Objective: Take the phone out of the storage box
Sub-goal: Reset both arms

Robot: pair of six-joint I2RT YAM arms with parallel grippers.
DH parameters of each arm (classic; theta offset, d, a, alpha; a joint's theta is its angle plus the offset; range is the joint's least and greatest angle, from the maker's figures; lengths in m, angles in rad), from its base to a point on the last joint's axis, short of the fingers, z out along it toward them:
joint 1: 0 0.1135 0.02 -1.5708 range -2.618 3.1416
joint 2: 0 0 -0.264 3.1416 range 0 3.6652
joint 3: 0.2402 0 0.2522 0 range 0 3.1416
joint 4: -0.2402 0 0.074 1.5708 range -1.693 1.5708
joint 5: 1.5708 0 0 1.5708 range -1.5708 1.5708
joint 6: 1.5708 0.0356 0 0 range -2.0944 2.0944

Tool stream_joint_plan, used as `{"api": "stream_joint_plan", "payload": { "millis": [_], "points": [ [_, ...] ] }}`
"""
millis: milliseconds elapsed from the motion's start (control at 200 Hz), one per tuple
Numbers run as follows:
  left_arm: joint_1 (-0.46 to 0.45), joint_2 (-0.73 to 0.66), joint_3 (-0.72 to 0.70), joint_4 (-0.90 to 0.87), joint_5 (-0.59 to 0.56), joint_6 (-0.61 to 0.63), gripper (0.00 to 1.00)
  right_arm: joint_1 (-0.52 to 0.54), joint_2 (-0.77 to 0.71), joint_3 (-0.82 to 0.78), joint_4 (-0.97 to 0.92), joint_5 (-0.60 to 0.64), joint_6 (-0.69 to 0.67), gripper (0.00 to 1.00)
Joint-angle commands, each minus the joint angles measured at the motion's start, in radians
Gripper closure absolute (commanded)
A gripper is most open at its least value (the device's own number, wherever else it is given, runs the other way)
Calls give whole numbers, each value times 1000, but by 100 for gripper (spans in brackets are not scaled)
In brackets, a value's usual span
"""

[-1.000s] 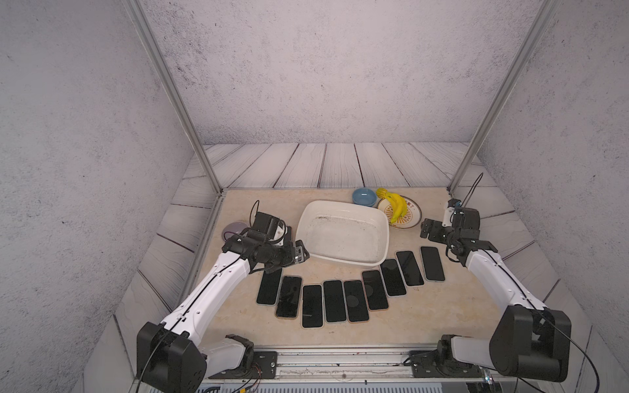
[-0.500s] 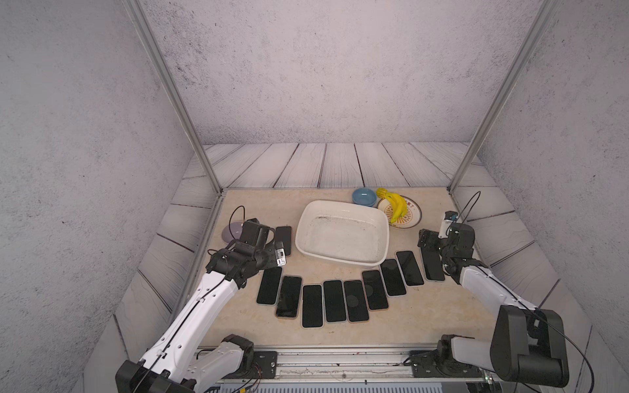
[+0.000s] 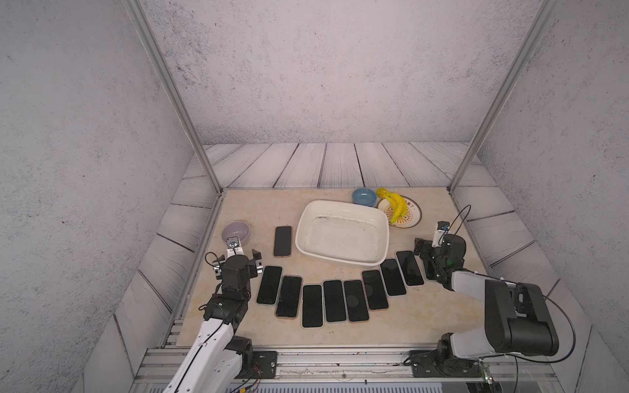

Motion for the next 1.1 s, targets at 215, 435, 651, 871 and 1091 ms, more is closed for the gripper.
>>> {"api": "stream_joint_plan", "payload": {
  "millis": [215,435,651,871,1091],
  "points": [
    [91,462,24,452,103,65,2,8,28,-38,156,-88,-61,5],
    [96,602,54,549,108,108,2,16,66,-62,225,-62,-61,6],
    [96,692,70,641,180,114,1,29,68,-42,190,-30,-66,0],
    [115,797,44,780,269,131,1,40,71,-33,175,-9,-72,0],
    [151,794,75,711,296,97,1,49,72,-27,165,10,-72,0]
  ]
}}
